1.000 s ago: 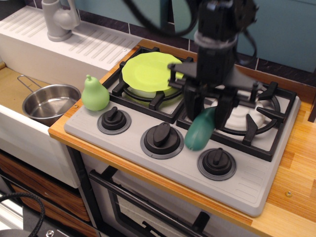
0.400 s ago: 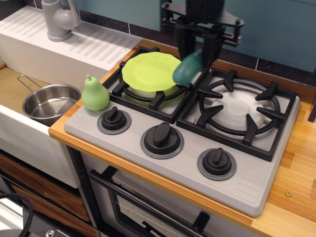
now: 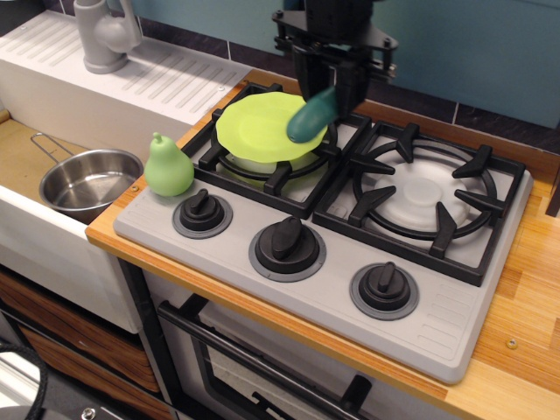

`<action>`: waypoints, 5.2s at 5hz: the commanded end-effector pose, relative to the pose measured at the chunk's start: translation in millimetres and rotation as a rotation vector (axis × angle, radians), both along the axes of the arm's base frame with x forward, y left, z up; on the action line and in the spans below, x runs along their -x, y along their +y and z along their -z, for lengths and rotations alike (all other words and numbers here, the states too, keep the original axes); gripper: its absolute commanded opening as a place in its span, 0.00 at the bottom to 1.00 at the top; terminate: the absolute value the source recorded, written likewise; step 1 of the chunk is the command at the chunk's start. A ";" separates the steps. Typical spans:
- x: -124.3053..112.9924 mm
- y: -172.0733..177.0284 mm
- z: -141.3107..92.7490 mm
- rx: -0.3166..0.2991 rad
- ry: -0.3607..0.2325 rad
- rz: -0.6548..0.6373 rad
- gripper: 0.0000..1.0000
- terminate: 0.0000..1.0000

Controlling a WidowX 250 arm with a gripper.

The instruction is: Put cucumber on plate and pear in pot or pan in sink

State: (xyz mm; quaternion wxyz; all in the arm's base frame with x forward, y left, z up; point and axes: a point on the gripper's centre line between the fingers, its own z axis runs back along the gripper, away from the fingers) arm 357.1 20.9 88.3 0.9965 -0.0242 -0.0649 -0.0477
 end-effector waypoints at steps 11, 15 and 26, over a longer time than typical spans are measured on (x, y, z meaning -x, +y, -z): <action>2.3 11.6 -70.0 -0.013 0.057 0.009 1.00 0.00; 47.7 42.5 -62.3 -0.082 -0.037 0.016 1.00 0.00; 76.2 102.7 10.0 -0.128 -0.155 -0.095 1.00 0.00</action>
